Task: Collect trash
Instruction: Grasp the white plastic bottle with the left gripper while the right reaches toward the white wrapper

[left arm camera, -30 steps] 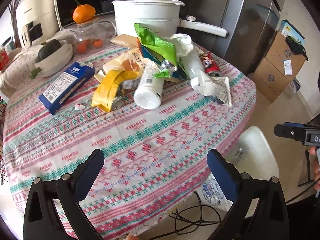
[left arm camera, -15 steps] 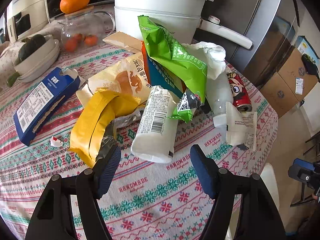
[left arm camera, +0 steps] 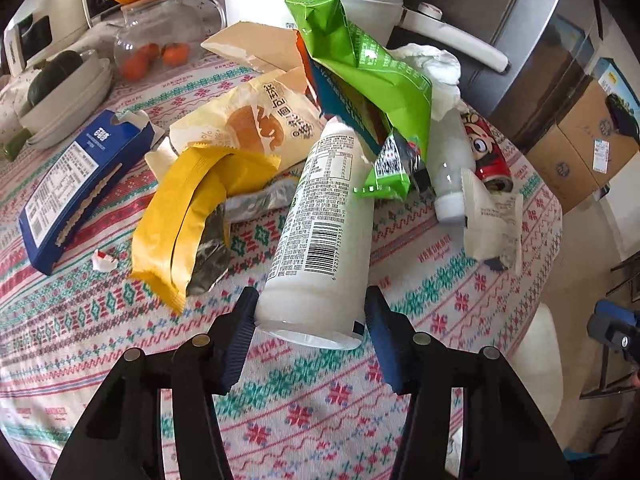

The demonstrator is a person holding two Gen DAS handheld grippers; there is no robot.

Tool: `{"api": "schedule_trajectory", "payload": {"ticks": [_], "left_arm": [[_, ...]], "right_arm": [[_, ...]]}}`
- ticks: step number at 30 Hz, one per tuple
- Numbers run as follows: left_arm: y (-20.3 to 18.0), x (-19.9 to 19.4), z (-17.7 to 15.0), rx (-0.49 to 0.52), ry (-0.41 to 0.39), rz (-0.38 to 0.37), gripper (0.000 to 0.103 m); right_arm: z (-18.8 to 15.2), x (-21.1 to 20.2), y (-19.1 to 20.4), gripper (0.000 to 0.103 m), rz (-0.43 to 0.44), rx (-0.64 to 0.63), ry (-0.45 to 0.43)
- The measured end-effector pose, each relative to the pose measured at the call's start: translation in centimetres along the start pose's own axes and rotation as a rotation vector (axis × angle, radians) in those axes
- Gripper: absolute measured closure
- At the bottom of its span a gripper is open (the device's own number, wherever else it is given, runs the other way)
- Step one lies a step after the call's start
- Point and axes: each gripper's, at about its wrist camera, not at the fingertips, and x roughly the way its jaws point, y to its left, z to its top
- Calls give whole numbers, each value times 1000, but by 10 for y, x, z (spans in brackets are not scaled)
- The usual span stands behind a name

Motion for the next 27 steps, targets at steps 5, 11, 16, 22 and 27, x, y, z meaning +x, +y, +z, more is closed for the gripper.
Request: {"api": "schedule_trajectory", "payload": {"ticks": [5, 11, 16, 22, 27], "left_arm": [[10, -18, -42, 61, 119, 15, 48], [22, -28, -68, 49, 212, 0, 48], [16, -29, -49, 23, 184, -28, 46], [7, 5, -14, -14, 179, 3, 45], [18, 12, -8, -120, 168, -38, 48]], "right_arm": [[-5, -3, 1, 20, -12, -17, -7], [-5, -5, 0, 20, -2, -4, -8], [-4, -3, 4, 20, 1, -13, -7], [4, 5, 3, 20, 0, -5, 9], [18, 19, -10, 21, 5, 32, 15]]}}
